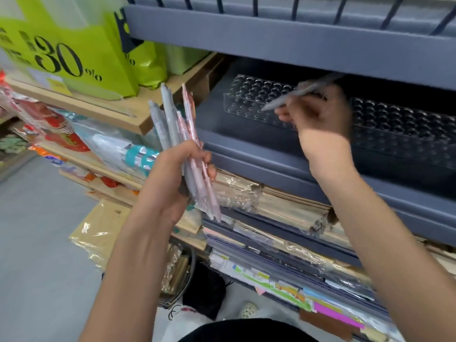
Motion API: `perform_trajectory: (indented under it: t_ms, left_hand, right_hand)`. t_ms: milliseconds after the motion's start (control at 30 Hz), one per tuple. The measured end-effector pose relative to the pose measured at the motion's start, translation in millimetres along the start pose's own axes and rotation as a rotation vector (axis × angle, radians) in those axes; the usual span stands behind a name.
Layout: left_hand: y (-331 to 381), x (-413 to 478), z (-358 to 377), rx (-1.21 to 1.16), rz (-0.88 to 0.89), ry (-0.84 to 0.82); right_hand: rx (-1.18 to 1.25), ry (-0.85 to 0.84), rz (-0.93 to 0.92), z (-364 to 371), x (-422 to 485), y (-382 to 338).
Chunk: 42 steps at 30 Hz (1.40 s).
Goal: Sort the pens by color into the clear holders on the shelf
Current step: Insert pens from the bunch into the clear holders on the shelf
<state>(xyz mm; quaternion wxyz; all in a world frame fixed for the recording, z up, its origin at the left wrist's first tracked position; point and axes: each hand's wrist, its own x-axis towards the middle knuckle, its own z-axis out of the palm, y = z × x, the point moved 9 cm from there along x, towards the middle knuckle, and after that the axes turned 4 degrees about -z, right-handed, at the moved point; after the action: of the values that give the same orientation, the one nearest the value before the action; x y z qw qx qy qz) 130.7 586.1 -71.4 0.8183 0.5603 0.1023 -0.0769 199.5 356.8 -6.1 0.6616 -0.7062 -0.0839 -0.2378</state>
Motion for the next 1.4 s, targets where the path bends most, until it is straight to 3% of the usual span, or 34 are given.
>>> perform_trajectory:
  t_ms: [200, 500, 733, 1000, 1400]
  left_hand:
    - [2, 13, -8, -0.007, -0.029, 0.003]
    - [25, 21, -15, 0.146, -0.057, -0.057]
    - [32, 25, -23, 0.192, -0.088, -0.1]
    - [34, 26, -30, 0.182, -0.095, -0.165]
    - [37, 37, -28, 0.155, -0.041, -0.157]
  right_hand:
    - [-0.275, -0.064, -0.143, 43, 41, -9]
    - [-0.537, -0.115, -0.007, 75, 60, 1]
    - [-0.876, -0.203, 0.023, 91, 76, 6]
    - [-0.921, -0.347, 0.183, 91, 84, 23]
    - [-0.841, -0.293, 0.177, 85, 79, 32]
